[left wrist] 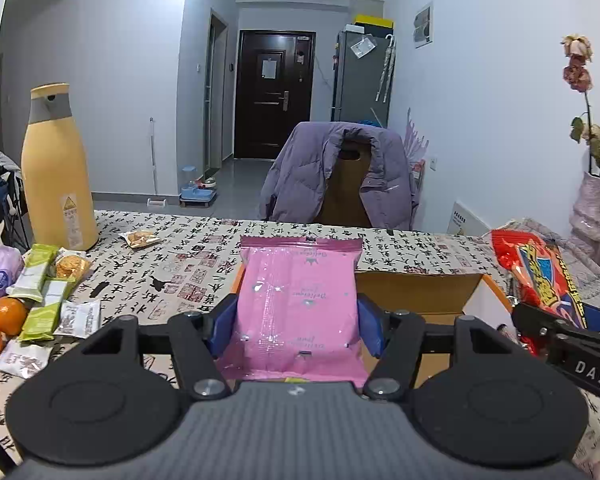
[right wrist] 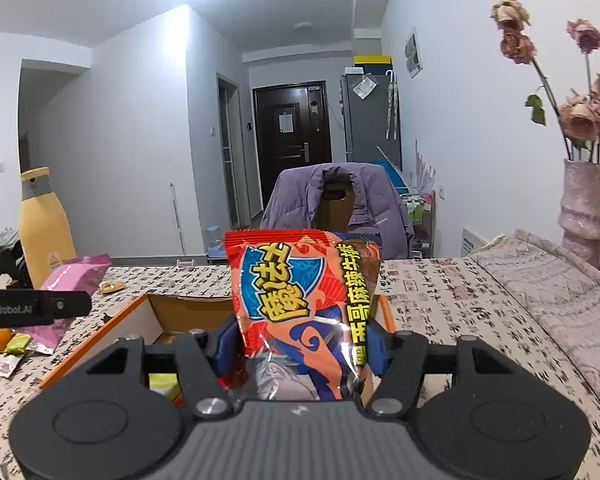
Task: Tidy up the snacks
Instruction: 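Carry both packets over the box and open both grippers inside it, then withdraw both grippers from the box back toward the snack pile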
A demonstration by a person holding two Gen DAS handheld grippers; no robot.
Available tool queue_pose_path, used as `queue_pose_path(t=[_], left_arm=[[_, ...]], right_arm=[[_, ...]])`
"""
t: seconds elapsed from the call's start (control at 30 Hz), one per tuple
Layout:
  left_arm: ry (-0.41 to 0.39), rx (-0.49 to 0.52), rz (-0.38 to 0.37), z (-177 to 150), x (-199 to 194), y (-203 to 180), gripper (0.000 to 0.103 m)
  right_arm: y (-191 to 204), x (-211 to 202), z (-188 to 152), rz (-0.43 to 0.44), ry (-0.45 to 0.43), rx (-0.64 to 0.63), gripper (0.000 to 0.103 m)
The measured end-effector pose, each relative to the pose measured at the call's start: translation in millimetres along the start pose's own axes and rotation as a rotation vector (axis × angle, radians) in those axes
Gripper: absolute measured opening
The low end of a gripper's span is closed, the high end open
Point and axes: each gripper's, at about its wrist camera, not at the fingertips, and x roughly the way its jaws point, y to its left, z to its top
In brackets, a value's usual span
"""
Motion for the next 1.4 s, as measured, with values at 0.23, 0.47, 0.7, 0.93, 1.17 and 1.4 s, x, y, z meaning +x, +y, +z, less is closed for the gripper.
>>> queue_pose_path(t=[0.23,0.47,0.7,0.93,1.17,1.4], left_arm=[[0.033,0.004,0.014,-10.9,36.2,-4.3,0.063],[0.073,0.017,0.012,-24.8,56.1,0.1,0.063],[0.024,0.016,-0.025,-29.8,50.6,1.5,0.079],[-0.034,-0.007,-0.032,-28.1,40.1,1.4,0.103],[-0.046,-0.012,-0.033,-27.3,37.6,3.3,0.103],[-0.05,-0.008,-0.021,-25.9,36.5,1.9,0.103]], right_arm=[[11.1,35.0,-12.6,-0.001,0.044,-0.041,0.061],[9.4,54.5,-25.7,-0.009,0.105,-0.042,0.061],[0.8,50.4,-30.0,-0.015,0.115,-0.003,0.091],[-9.9,45.8,-28.0,-0.03,0.089,0.038,0.103],[-10.9,43.0,-26.6,-0.033,0.076,0.042,0.103],[-11.6,40.1,-23.9,-0.04,0.075,0.047,0.103]])
